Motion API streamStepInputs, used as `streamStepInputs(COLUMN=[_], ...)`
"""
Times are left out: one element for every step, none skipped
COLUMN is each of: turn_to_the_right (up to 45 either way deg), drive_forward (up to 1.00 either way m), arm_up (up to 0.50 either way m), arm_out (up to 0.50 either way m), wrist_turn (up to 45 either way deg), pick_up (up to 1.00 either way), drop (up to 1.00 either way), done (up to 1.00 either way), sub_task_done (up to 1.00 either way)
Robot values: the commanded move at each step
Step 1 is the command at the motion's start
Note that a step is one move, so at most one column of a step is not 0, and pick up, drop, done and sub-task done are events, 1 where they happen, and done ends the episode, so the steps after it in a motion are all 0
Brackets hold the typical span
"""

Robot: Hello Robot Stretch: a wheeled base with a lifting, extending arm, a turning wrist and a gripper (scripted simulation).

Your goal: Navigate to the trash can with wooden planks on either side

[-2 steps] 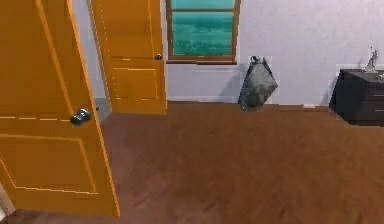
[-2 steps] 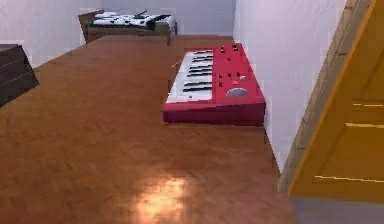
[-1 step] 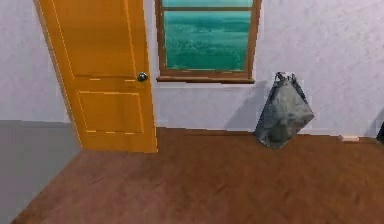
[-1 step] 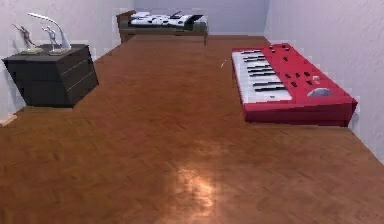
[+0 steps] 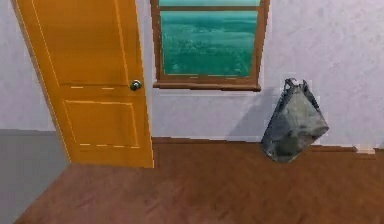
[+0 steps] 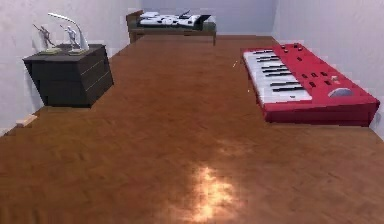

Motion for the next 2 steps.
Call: streamStepInputs(turn_to_the_right=[6.0,0.0], drive_forward=[0.0,0.2], arm_up=[0.0,0.0], arm_out=[0.0,0.0], wrist_turn=[0.0,0.0], pick_up=[0.0,0.0], drop=[0.0,0.0], done=[0.0,0.0], sub_task_done=[0.0,0.0])
